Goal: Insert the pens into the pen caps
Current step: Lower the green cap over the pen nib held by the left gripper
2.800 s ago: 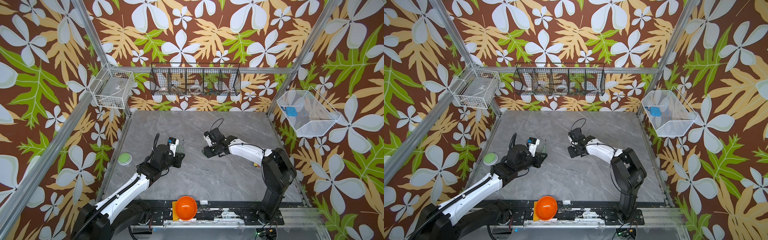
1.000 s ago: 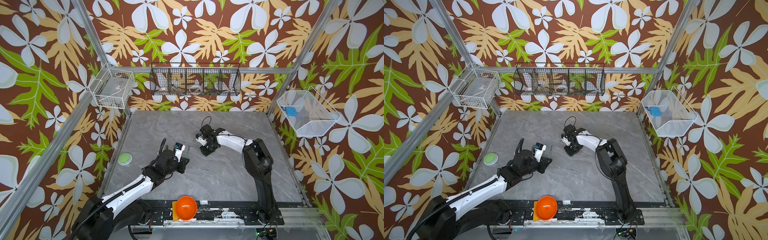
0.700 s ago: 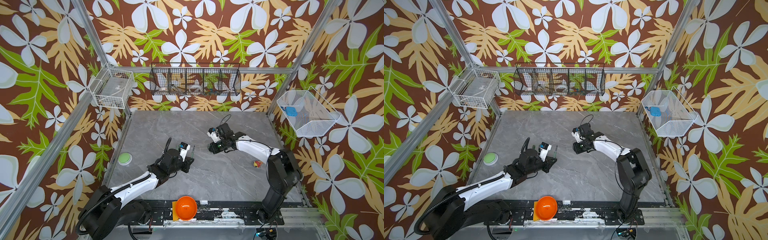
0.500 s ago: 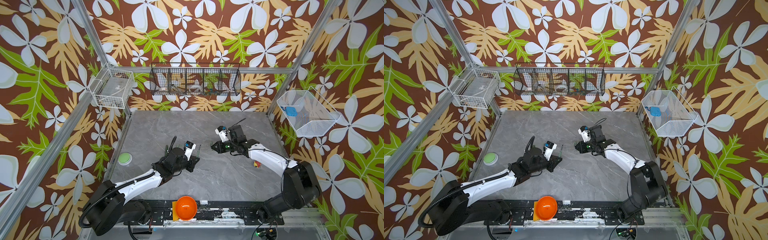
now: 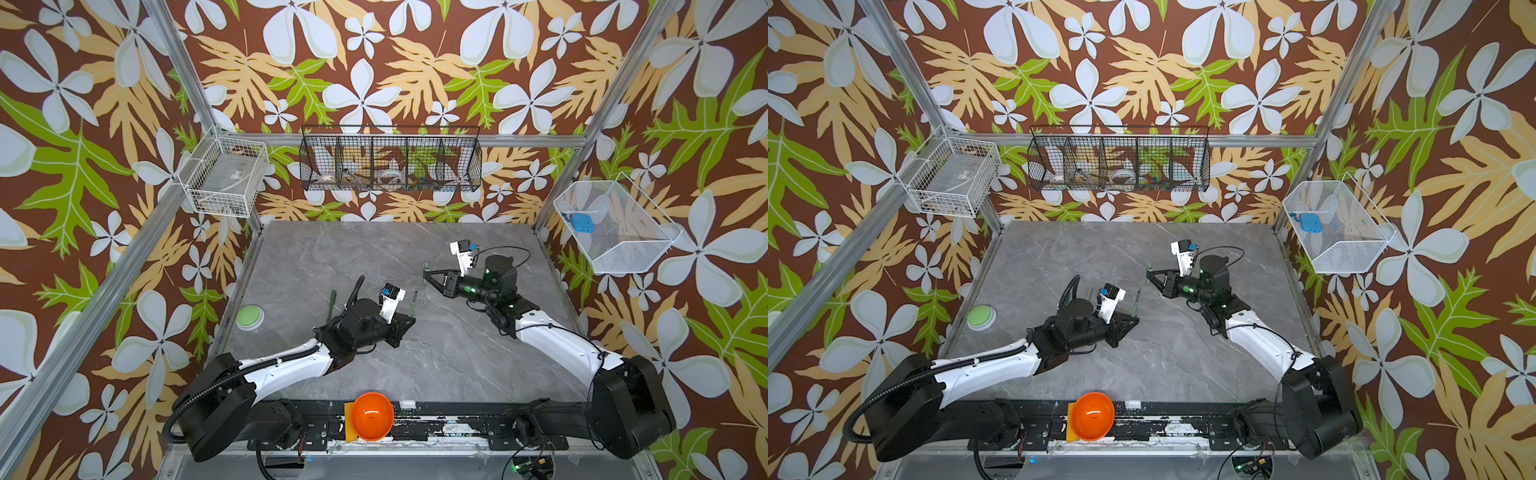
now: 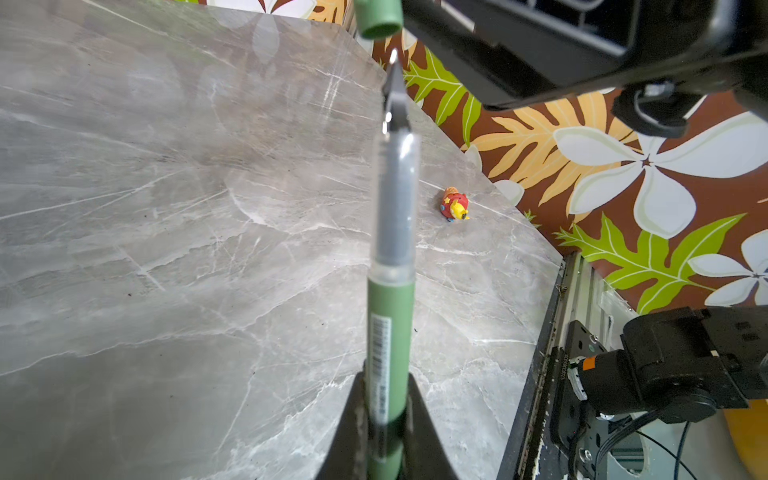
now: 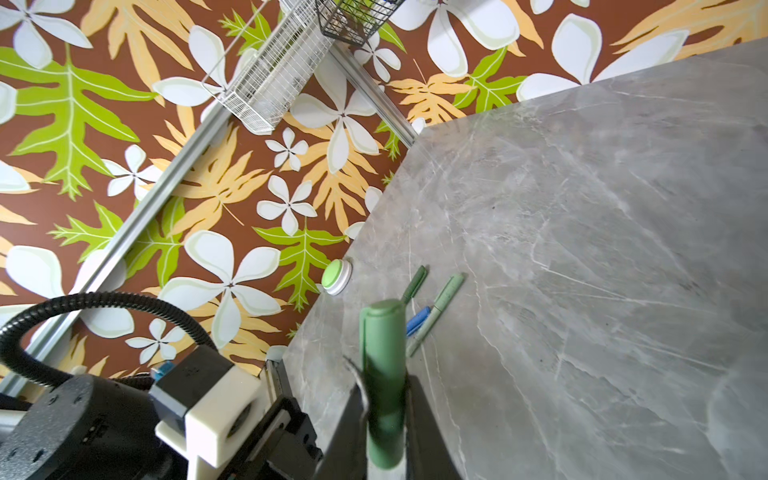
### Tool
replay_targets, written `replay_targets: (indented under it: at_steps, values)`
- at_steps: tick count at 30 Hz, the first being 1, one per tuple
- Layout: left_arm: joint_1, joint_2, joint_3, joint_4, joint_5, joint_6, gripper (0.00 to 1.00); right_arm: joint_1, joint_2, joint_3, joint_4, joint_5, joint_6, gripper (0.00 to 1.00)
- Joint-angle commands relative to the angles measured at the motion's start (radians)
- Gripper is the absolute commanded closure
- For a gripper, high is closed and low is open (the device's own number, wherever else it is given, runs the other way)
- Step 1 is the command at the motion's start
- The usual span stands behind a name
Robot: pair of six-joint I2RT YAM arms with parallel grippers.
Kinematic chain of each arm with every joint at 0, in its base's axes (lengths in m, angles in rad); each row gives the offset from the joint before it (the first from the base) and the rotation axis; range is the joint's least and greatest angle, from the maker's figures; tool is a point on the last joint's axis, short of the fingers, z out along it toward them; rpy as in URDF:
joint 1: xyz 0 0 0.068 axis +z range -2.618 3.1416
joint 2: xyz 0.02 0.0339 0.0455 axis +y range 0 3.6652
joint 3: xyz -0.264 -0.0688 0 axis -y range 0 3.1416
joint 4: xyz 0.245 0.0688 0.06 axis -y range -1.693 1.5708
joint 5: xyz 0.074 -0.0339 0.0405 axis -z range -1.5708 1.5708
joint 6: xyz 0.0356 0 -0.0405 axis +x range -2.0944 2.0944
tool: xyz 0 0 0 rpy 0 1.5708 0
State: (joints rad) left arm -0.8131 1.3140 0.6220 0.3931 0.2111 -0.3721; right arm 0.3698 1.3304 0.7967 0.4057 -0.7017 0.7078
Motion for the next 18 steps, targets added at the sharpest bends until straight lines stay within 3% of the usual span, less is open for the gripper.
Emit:
replay_targets:
  at_steps: [1, 18]
  values:
    - [-0.001, 0.010, 0.016, 0.055, 0.020, -0.019, 1.00, 0.004, -0.012, -0.019, 0.126, -0.010, 0.061, 0.84]
    - [-0.003, 0.042, 0.042, 0.066, 0.056, -0.025, 1.00, 0.035, -0.044, -0.034, 0.072, 0.021, 0.007, 0.85]
